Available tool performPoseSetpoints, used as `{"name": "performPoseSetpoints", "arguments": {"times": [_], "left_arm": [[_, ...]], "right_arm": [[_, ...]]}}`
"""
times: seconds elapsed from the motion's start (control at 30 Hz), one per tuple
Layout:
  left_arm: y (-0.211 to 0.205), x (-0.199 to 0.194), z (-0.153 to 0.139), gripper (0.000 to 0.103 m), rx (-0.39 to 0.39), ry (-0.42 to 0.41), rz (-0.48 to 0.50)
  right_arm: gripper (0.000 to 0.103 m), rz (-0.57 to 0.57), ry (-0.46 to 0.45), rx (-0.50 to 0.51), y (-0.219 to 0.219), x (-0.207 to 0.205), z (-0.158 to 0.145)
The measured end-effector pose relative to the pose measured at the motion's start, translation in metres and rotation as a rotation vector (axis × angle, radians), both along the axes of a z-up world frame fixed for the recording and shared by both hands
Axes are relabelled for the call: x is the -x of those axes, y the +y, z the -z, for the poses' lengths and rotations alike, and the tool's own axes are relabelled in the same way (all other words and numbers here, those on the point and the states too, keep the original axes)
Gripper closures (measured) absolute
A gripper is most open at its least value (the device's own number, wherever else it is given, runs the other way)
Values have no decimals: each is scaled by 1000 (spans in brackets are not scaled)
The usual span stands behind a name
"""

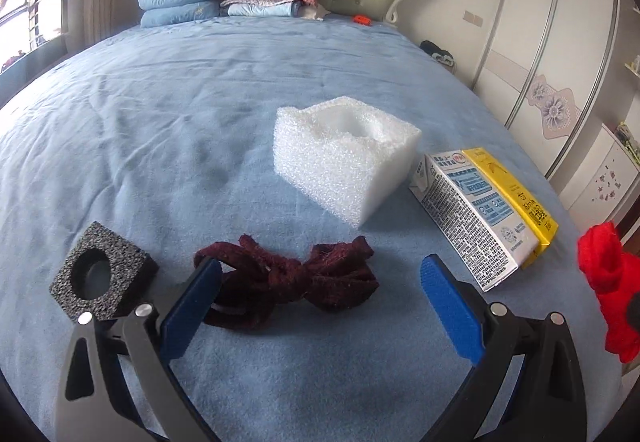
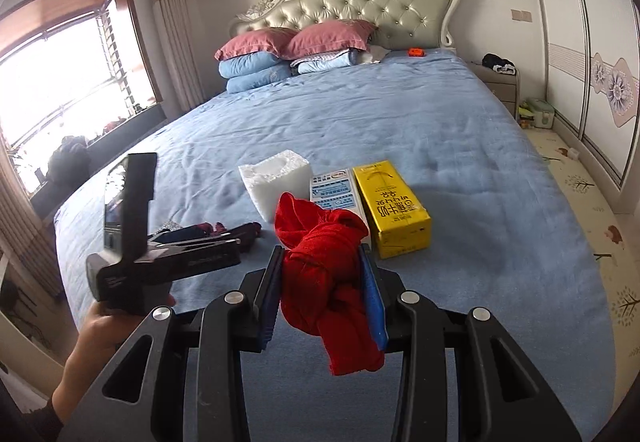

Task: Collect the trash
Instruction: 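Grasp the red cloth with the right tool while the left tool grasps the maroon cloth, then carry both cloths over the yellow bucket and open both tools to drop them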

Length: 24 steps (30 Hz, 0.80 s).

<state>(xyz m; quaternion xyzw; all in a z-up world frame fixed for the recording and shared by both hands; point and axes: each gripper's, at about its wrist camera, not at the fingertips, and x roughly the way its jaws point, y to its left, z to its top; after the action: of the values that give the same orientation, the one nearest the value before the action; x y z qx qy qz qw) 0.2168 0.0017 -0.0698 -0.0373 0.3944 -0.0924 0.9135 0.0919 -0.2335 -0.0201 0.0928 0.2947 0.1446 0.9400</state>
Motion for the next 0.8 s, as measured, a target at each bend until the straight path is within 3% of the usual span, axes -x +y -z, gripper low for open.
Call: {"name": "performPoseSetpoints", "arguments": {"times": [0.1, 0.17, 0.23, 0.33, 0.4, 0.53, 0.8], "left_arm": [[-3, -17, 13, 5, 2, 85, 16], [-3, -22, 19, 15, -17, 107, 1], [-1, -19, 18, 37, -35, 93, -30], [6, -13, 14, 58, -9, 73, -39], [11, -6, 10, 66, 13, 66, -36], [12, 18, -2, 68, 22, 26, -48], [-20, 73, -46, 68, 124, -68, 71]], "right_arm": [[67, -13, -12, -2, 3, 3, -4], [67, -15, -16, -4, 2, 5, -6], [67, -13, -21, -6, 0, 6, -7], [67, -7, -25, -10, -3, 9, -8], [67, -3, -28, -9, -6, 12, -9], [67, 6, -50, -10, -12, 24, -13], [67, 47, -87, -27, -36, 49, -22]]}}
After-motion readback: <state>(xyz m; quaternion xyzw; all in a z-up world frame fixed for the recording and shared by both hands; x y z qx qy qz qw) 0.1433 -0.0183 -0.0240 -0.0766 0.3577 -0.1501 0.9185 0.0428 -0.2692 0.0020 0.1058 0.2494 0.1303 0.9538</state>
